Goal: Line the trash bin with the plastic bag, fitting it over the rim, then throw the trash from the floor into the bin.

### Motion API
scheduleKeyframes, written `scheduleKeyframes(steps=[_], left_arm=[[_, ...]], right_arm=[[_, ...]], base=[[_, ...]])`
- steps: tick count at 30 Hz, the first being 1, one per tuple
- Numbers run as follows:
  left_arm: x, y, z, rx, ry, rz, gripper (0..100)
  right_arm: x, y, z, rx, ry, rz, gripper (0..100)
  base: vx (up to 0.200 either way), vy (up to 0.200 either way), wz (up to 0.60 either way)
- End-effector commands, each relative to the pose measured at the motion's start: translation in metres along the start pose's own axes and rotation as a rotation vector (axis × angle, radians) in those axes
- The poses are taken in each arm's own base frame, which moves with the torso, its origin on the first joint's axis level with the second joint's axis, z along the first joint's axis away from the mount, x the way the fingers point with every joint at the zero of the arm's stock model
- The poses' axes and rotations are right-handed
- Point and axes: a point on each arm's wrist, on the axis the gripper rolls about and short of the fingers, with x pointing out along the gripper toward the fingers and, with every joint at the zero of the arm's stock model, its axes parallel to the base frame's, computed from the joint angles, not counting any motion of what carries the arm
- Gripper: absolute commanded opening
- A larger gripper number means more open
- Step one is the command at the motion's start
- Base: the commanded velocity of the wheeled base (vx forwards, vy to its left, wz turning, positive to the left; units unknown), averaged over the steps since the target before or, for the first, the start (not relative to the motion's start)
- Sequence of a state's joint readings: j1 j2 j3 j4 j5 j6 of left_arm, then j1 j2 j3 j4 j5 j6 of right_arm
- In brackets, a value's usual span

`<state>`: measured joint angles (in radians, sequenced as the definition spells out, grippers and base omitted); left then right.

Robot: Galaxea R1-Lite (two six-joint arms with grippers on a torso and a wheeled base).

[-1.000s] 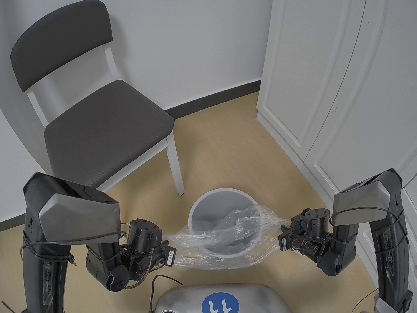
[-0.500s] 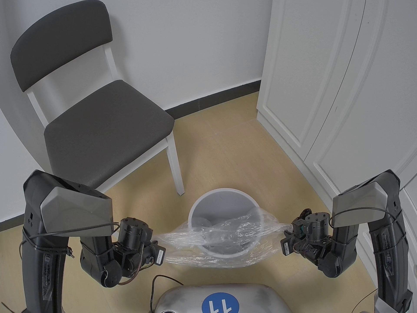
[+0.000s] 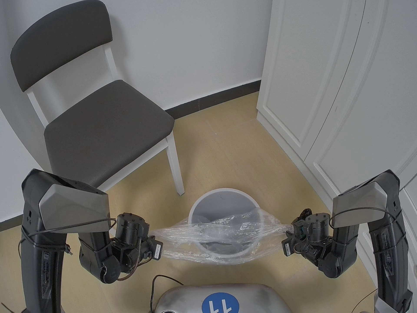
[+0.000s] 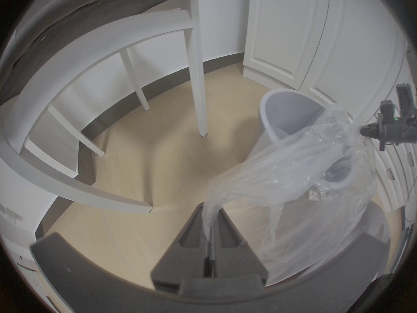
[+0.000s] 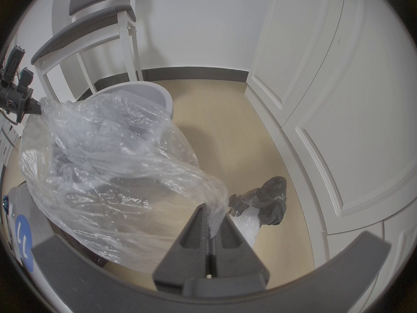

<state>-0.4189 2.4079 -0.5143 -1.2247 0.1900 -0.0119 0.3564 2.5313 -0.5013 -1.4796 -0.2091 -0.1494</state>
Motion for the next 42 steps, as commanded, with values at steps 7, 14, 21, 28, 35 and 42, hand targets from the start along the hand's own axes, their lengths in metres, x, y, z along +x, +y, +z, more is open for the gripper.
scheduleKeyframes(steps=[7, 14, 21, 28, 35, 42], left_arm=[[-0.037, -0.024, 0.002, 0.058, -0.004, -0.149, 0], [-0.036, -0.025, 0.004, 0.047, -0.016, -0.154, 0], [-0.037, -0.025, 0.005, 0.045, -0.02, -0.157, 0], [-0.037, -0.025, 0.006, 0.037, -0.059, -0.157, 0], [-0.036, -0.024, 0.005, 0.035, -0.057, -0.156, 0], [-0.031, -0.024, 0.001, 0.035, -0.044, -0.152, 0]], right_arm=[[-0.02, 0.0, 0.007, -0.024, -0.017, 0.023, 0], [-0.027, -0.003, -0.002, -0.082, 0.015, 0.022, 0], [-0.038, -0.006, -0.008, -0.148, 0.023, 0.052, 100], [-0.038, -0.02, -0.007, -0.106, -0.01, 0.172, 100], [-0.043, -0.05, -0.014, -0.022, -0.054, 0.397, 100], [-0.045, -0.078, -0.02, 0.098, -0.139, 0.65, 100]], base=[[0.0, 0.0, 0.0], [0.0, 0.0, 0.0], [0.0, 0.0, 0.0], [0.0, 0.0, 0.0], [0.0, 0.0, 0.0], [0.0, 0.0, 0.0]])
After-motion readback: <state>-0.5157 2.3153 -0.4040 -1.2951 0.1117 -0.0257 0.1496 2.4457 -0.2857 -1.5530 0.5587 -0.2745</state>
